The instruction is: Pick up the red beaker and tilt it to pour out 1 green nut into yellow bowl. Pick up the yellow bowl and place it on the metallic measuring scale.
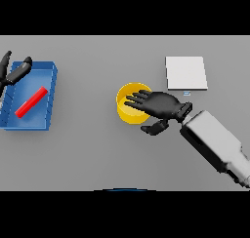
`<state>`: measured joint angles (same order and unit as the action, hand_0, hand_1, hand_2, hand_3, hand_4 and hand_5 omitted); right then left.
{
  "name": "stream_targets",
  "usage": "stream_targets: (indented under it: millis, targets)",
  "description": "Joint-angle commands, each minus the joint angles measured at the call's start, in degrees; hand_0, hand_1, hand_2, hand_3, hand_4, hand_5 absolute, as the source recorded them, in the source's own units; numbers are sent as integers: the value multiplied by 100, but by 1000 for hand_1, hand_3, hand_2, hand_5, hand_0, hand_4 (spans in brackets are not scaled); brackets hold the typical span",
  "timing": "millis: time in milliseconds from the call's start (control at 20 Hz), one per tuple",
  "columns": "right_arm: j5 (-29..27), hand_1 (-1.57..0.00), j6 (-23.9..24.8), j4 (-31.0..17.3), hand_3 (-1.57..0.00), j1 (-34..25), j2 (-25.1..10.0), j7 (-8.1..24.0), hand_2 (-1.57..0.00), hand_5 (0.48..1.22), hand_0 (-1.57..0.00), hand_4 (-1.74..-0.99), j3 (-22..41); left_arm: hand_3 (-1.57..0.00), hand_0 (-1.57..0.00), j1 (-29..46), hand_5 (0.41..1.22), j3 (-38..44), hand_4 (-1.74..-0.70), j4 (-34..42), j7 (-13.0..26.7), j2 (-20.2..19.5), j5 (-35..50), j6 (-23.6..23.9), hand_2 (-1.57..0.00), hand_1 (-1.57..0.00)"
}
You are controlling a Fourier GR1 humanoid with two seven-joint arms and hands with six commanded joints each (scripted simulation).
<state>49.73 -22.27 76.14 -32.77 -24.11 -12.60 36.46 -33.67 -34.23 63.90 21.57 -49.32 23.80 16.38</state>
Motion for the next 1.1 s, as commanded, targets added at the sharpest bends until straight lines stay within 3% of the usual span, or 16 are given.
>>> stream_targets:
  millis: [0, 300, 600, 700, 800, 850, 950, 1050]
  targets:
    - [43, 1, -48, -137, 1, -128, 65, 2, 1, 703, 1, -1224, 68, 1, 1, -17, 687, 9, -722, -57, 10, 5, 9, -32, 1, 1]
    - [326, 1, -232, -879, 1, -611, 183, -159, 1, 720, 1, -1266, 438, 1, 1, -40, 684, 51, -723, -117, -81, 27, 18, -23, 1, 1]
    - [246, 1, -606, -1075, 1, -823, 406, 35, 1, 763, 1, -1305, 462, 1, 1, 26, 686, 86, -719, -10, -160, -6, 70, -1, 1, 1]
    - [221, -16, -653, -1137, -43, -750, 454, 197, -19, 810, -3, -1336, 427, 1, 1, 73, 686, 85, -713, 28, -149, -87, 78, -45, 1, 1]
    - [251, -236, -647, -1194, -173, -765, 484, 183, -176, 873, -287, -1387, 453, 1, 1, 57, 691, 106, -714, -38, -158, -84, 94, -87, 1, 1]
    - [271, -473, -657, -1140, -262, -741, 463, 166, -310, 943, -544, -1420, 484, 1, 1, 85, 692, 111, -716, 3, -179, -93, 105, -72, 1, 1]
    - [283, -869, -631, -1216, -456, -818, 462, 43, -695, 1043, -914, -1512, 485, 1, 1, 59, 692, 118, -719, -8, -166, -99, 113, -90, 1, 1]
    - [253, -1121, -525, -1267, -716, -801, 458, -21, -1010, 1107, -1150, -1586, 501, 1, 1, 117, 696, 96, -722, 28, -221, -91, 96, -64, 1, 1]
